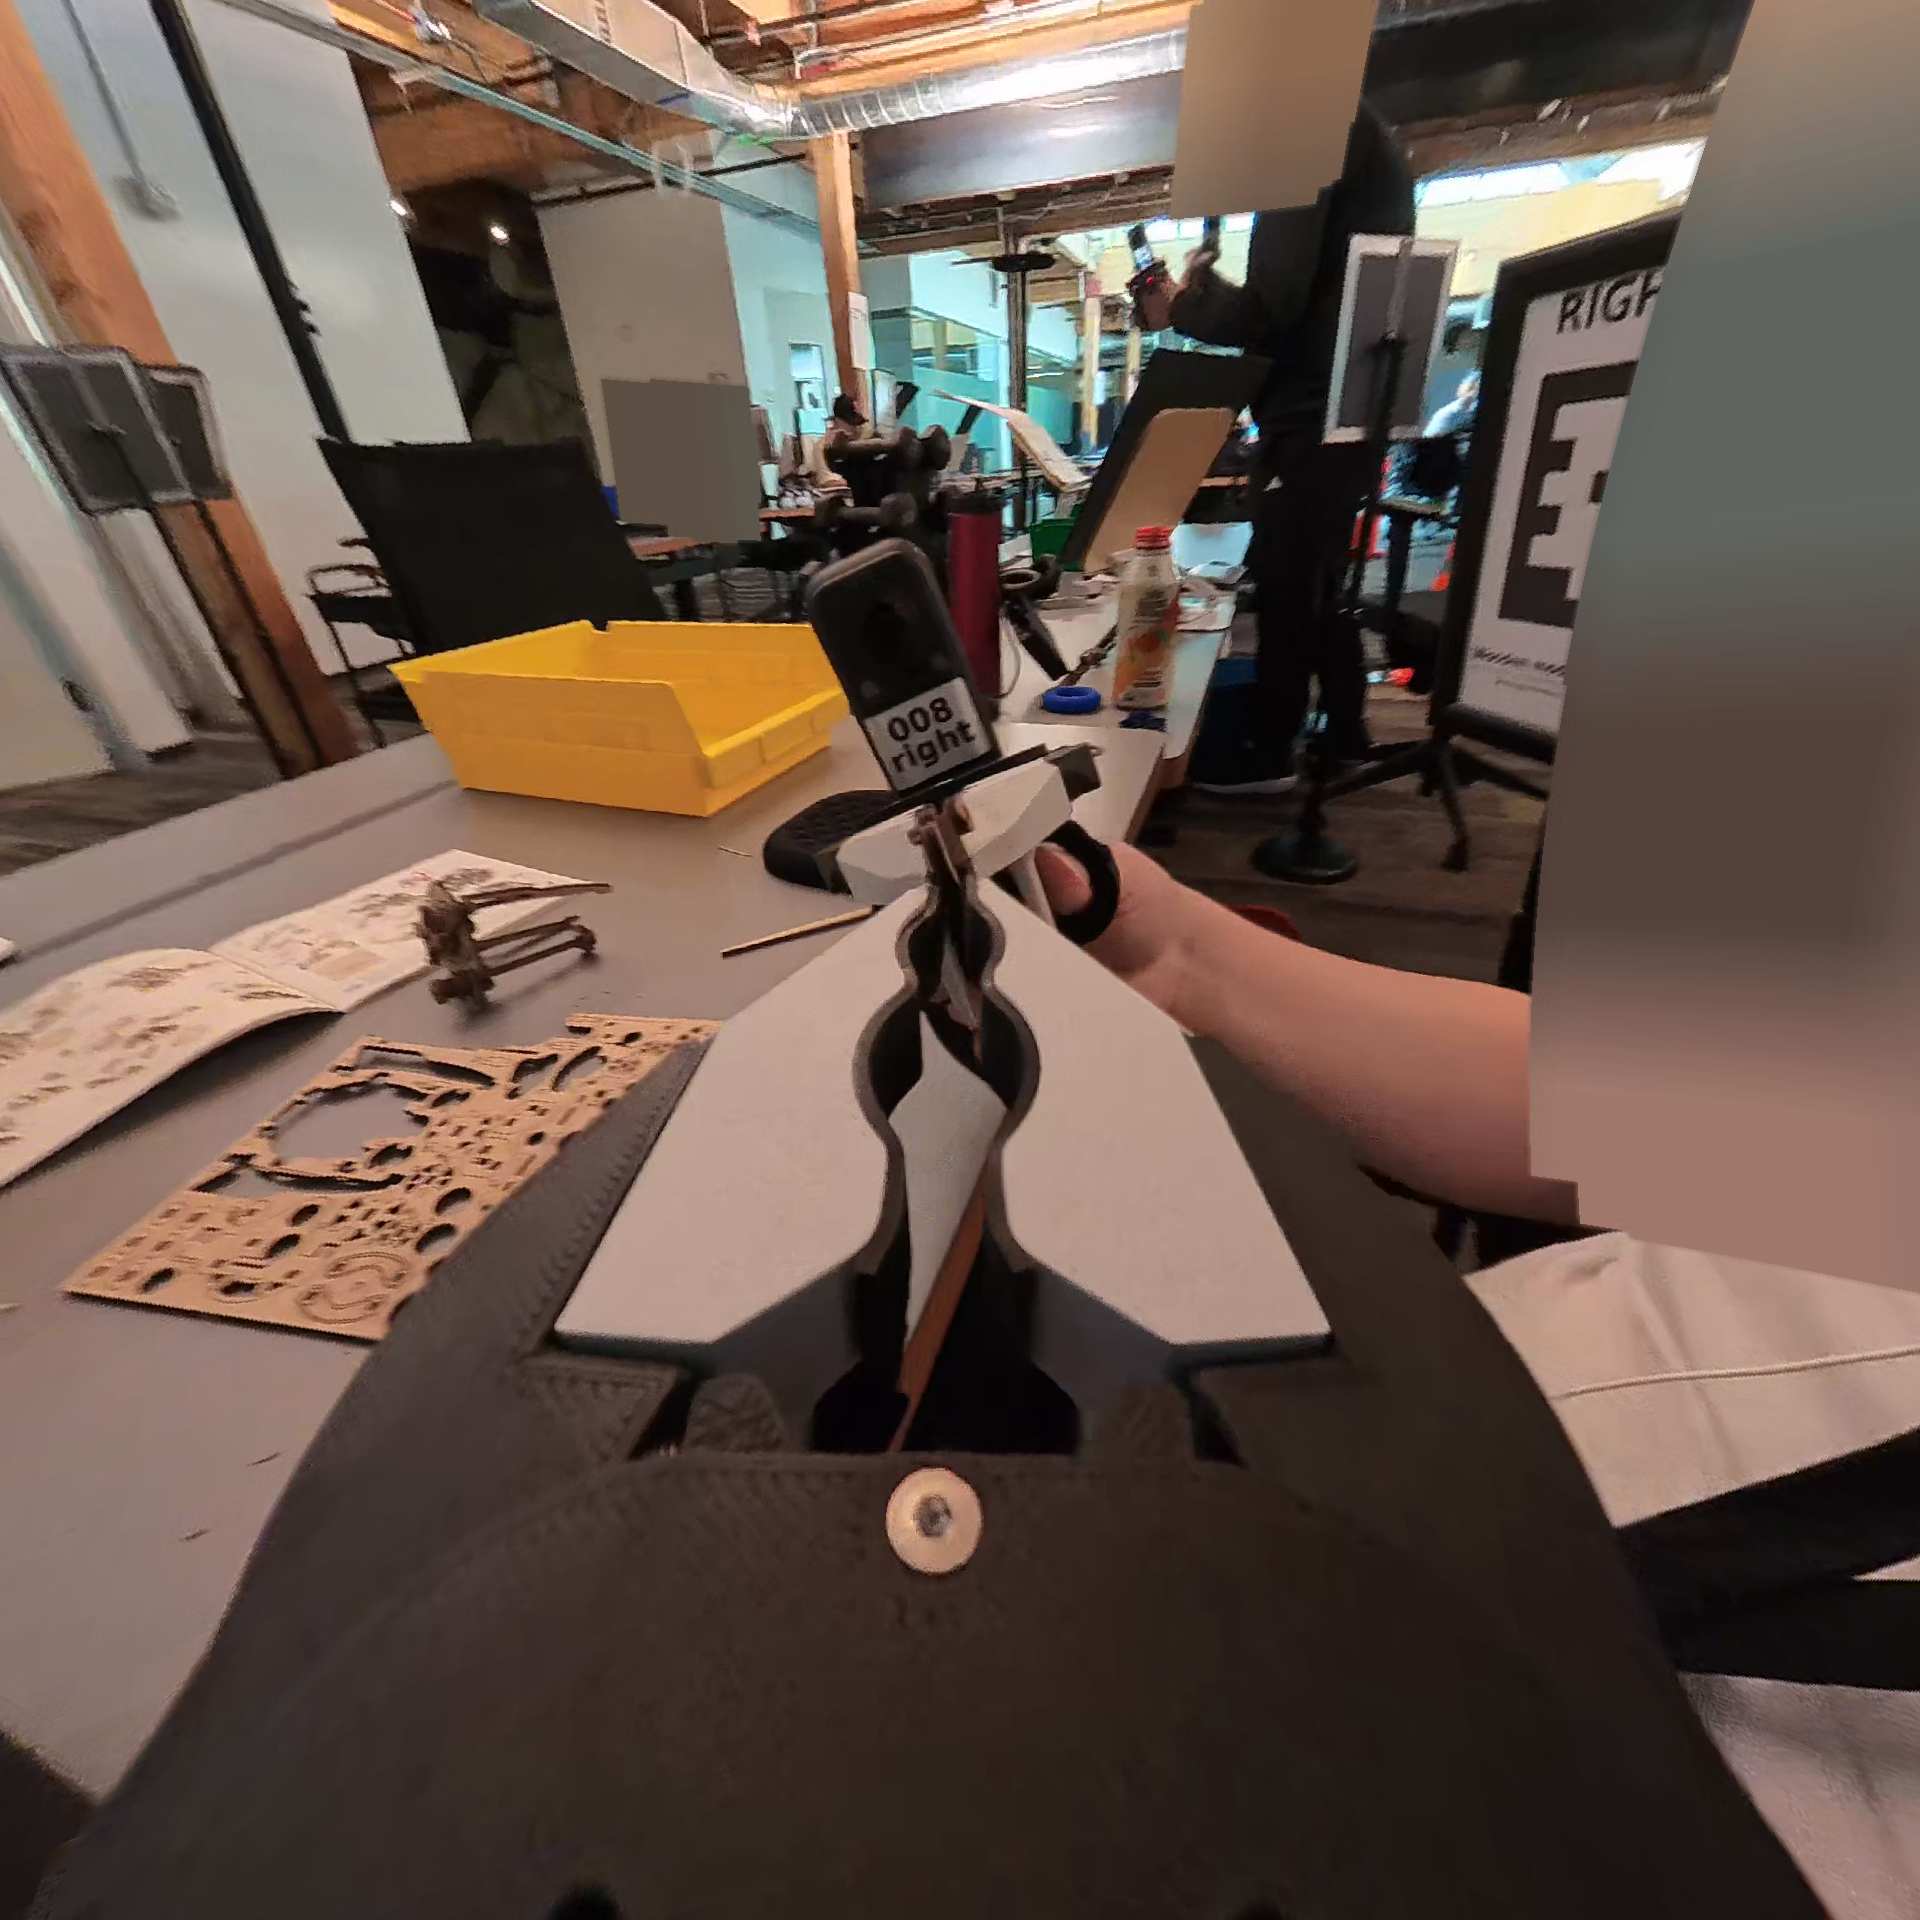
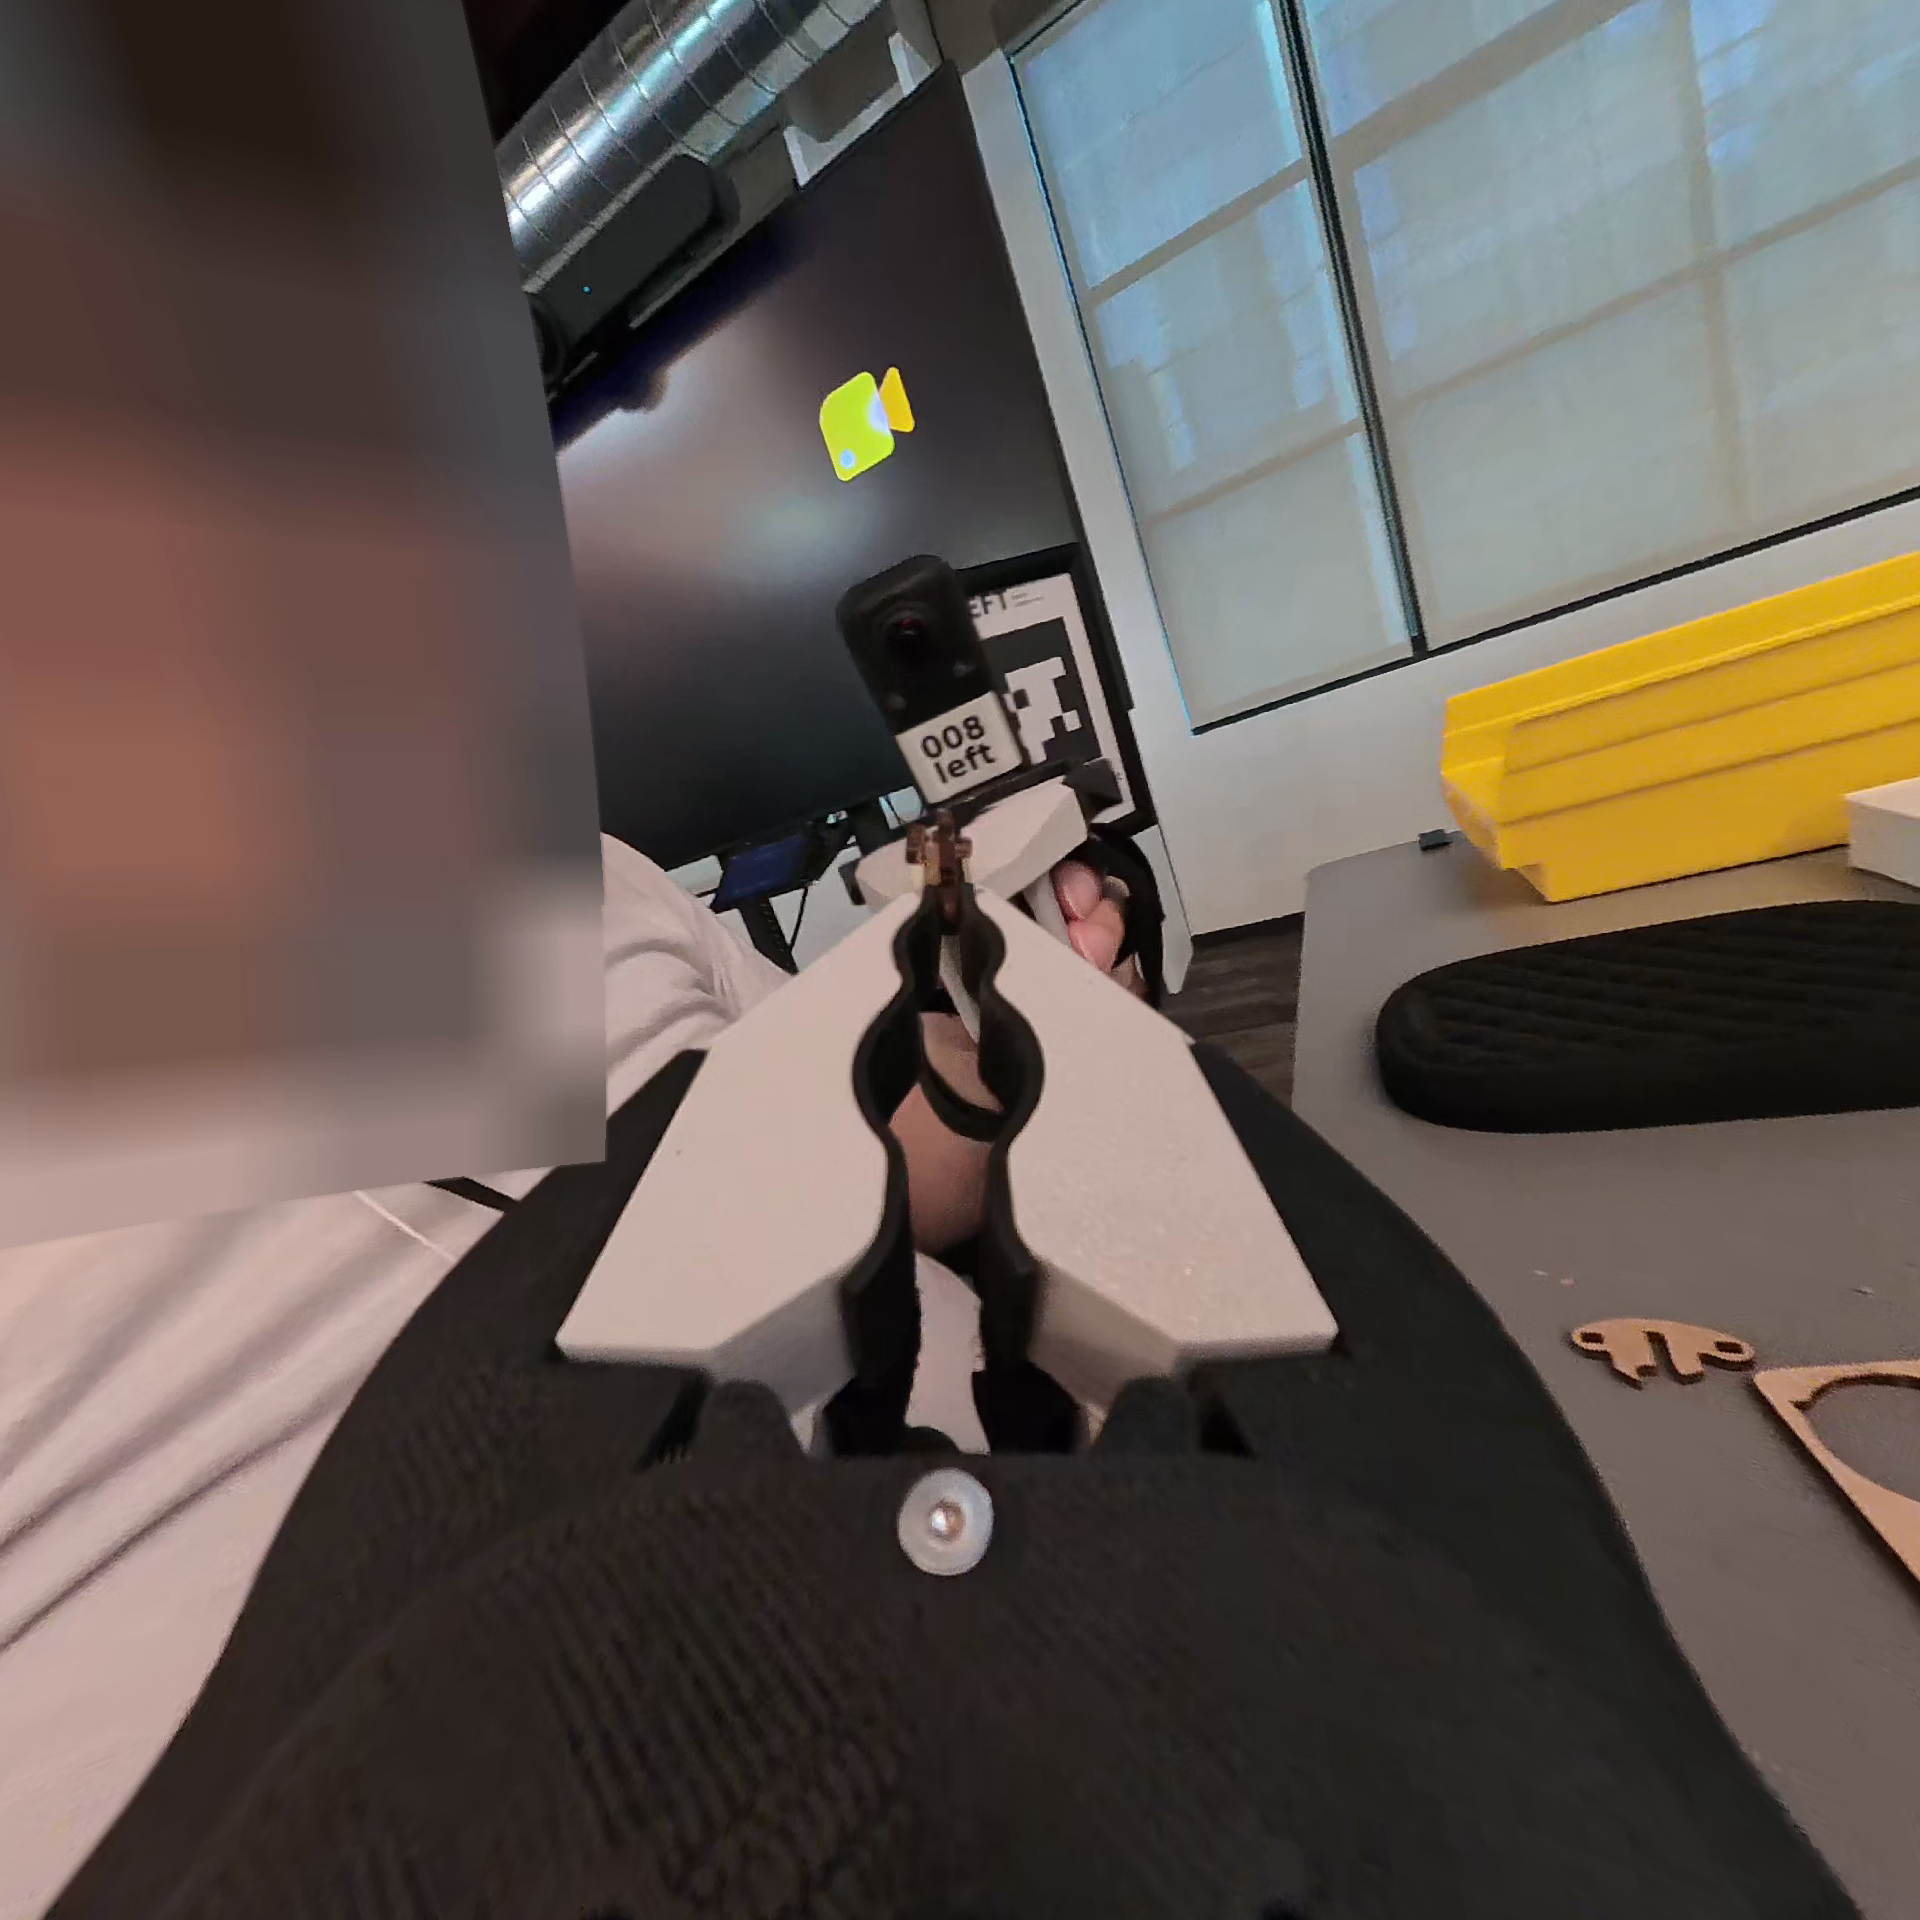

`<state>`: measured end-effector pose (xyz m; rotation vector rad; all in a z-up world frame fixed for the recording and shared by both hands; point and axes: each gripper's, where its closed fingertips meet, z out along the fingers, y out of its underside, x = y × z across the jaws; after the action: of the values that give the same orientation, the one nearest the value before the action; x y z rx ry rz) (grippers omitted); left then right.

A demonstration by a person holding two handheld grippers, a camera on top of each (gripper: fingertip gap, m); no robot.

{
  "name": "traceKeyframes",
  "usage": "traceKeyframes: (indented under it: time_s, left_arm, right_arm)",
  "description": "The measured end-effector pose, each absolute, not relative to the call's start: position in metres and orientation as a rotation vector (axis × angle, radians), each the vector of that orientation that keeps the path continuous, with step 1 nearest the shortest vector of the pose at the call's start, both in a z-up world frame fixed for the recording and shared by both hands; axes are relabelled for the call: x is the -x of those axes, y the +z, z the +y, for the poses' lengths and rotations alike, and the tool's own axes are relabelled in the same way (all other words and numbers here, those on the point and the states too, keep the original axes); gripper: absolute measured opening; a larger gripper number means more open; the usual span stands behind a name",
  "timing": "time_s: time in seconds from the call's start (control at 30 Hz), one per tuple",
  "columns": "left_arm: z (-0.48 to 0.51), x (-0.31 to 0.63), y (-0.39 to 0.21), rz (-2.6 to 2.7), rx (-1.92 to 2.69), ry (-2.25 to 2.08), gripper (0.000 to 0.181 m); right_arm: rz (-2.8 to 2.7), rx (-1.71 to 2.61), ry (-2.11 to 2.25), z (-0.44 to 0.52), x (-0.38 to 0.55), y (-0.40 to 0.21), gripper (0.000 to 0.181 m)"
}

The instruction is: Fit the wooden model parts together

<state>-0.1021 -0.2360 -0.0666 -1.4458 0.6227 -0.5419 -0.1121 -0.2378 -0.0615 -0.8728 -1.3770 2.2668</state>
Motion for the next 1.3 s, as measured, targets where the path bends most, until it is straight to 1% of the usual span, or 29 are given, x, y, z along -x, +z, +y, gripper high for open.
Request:
traceKeyframes:
  time_s: [0.03,0.3,0.43,0.5,0.67,0.73,0.9,1.07,1.3]
  left_arm:
    - [-0.236,0.102,-0.067,0.628,1.440,-0.512,0.001]
    - [-0.236,0.100,-0.069,0.672,1.393,-0.356,0.005]
    - [-0.241,0.096,-0.068,0.694,1.367,-0.375,0.007]
    - [-0.246,0.095,-0.066,0.720,1.333,-0.361,0.007]
    - [-0.258,0.096,-0.068,0.816,1.279,-0.267,0.013]
    - [-0.262,0.098,-0.070,0.847,1.282,-0.268,0.015]
    - [-0.275,0.098,-0.066,0.895,1.245,-0.283,0.012]
    - [-0.285,0.096,-0.060,0.947,1.191,-0.233,0.013]
    - [-0.297,0.094,-0.058,1.037,1.142,-0.117,0.013]
  right_arm:
    - [-1.379,0.873,2.258,-0.238,0.112,-0.061,0.000]
    - [-1.432,0.779,2.174,-0.239,0.109,-0.063,0.000]
    - [-1.469,0.649,2.053,-0.245,0.103,-0.062,0.000]
    - [-1.481,0.558,1.882,-0.248,0.102,-0.060,0.001]
    - [-1.501,0.297,1.289,-0.260,0.098,-0.057,0.001]
    - [-1.503,0.215,1.129,-0.267,0.094,-0.054,0.001]
    - [-1.520,0.123,0.791,-0.272,0.093,-0.053,0.001]
    - [-1.525,0.037,0.531,-0.280,0.092,-0.054,0.001]
    - [-1.529,-0.053,0.308,-0.290,0.093,-0.058,0.001]
